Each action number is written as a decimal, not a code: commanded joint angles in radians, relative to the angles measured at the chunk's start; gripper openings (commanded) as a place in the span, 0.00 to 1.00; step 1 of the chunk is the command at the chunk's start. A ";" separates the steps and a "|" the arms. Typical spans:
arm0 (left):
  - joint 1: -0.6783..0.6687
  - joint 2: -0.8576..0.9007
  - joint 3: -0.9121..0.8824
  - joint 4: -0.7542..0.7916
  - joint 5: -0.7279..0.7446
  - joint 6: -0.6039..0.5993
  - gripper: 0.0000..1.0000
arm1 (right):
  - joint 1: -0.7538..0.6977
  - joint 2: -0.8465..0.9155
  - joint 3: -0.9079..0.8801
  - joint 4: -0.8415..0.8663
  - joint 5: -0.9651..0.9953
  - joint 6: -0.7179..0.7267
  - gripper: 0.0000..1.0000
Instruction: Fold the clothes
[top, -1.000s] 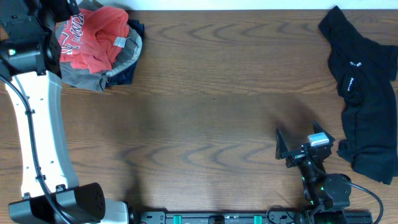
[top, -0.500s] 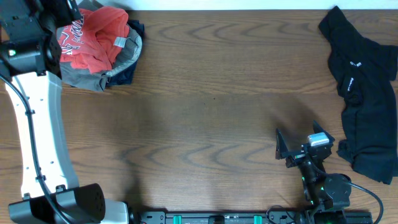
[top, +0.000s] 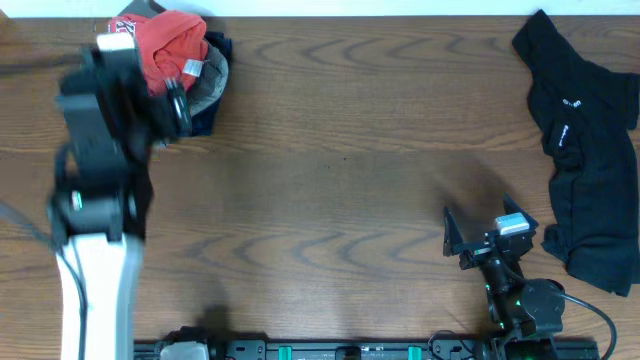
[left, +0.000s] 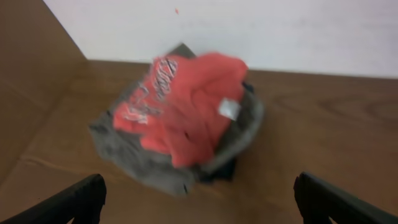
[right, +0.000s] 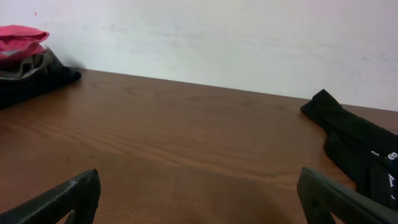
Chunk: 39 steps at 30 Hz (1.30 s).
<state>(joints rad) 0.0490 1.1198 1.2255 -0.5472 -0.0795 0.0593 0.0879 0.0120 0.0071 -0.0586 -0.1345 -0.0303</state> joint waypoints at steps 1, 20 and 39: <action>-0.001 -0.147 -0.177 0.043 0.056 -0.024 0.98 | -0.015 -0.007 -0.002 -0.003 -0.001 0.014 0.99; -0.001 -0.989 -1.133 0.673 0.072 -0.110 0.98 | -0.015 -0.007 -0.002 -0.003 0.000 0.014 0.99; -0.001 -1.118 -1.221 0.669 0.072 -0.122 0.98 | -0.015 -0.007 -0.002 -0.003 -0.001 0.014 0.99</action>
<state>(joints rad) 0.0486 0.0120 0.0086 0.1154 -0.0067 -0.0490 0.0879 0.0120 0.0071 -0.0586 -0.1345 -0.0299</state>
